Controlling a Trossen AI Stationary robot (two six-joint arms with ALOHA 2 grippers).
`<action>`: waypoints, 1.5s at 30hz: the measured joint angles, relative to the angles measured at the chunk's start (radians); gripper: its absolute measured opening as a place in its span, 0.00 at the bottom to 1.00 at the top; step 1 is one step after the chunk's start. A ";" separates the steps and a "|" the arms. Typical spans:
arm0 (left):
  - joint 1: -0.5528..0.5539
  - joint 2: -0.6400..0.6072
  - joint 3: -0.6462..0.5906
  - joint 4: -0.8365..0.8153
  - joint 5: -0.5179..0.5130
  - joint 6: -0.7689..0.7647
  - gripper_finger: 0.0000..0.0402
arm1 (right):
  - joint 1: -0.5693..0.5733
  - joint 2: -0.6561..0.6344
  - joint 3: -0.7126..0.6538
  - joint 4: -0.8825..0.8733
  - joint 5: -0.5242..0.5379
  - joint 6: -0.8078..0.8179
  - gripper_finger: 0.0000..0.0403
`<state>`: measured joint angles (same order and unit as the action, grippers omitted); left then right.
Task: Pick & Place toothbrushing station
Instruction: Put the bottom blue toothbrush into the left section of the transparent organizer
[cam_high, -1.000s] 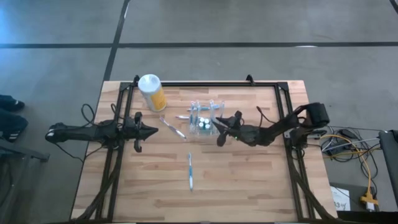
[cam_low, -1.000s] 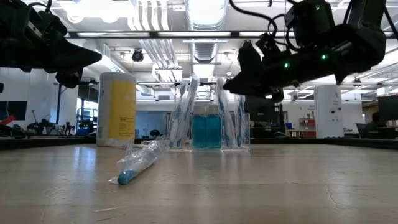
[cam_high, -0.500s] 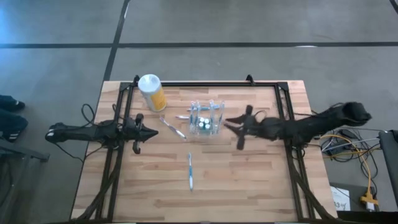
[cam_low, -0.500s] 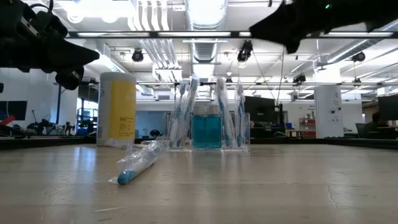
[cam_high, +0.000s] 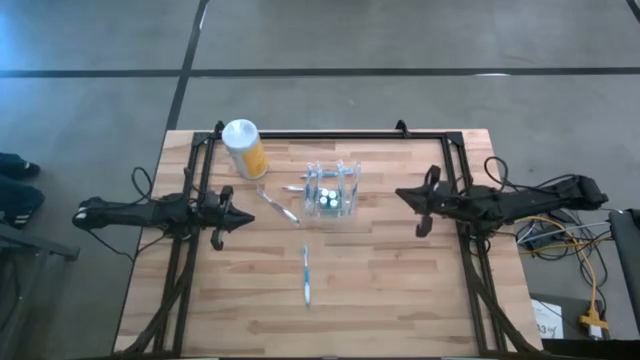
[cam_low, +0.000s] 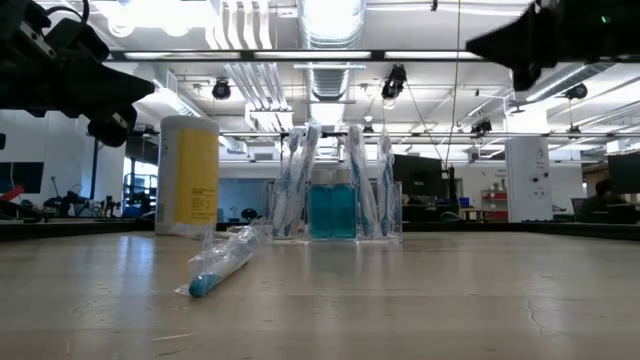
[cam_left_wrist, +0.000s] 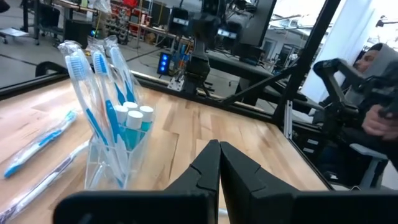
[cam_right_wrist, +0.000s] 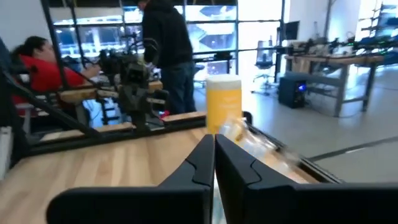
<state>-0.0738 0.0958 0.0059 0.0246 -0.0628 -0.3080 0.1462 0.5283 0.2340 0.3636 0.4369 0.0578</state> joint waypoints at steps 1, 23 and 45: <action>0.000 0.000 0.000 0.000 0.000 -0.005 0.03 | 0.000 -0.021 -0.033 0.027 0.017 -0.005 0.02; 0.000 0.011 0.021 0.003 -0.098 0.043 0.02 | -0.002 -0.305 -0.225 0.035 -0.072 -0.031 0.02; -0.282 0.522 0.193 0.342 -0.272 -0.261 0.00 | -0.002 -0.284 -0.225 -0.015 -0.075 -0.065 0.02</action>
<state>-0.3554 0.6178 0.1985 0.3666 -0.3351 -0.5690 0.1440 0.2447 0.0090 0.3485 0.3622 -0.0074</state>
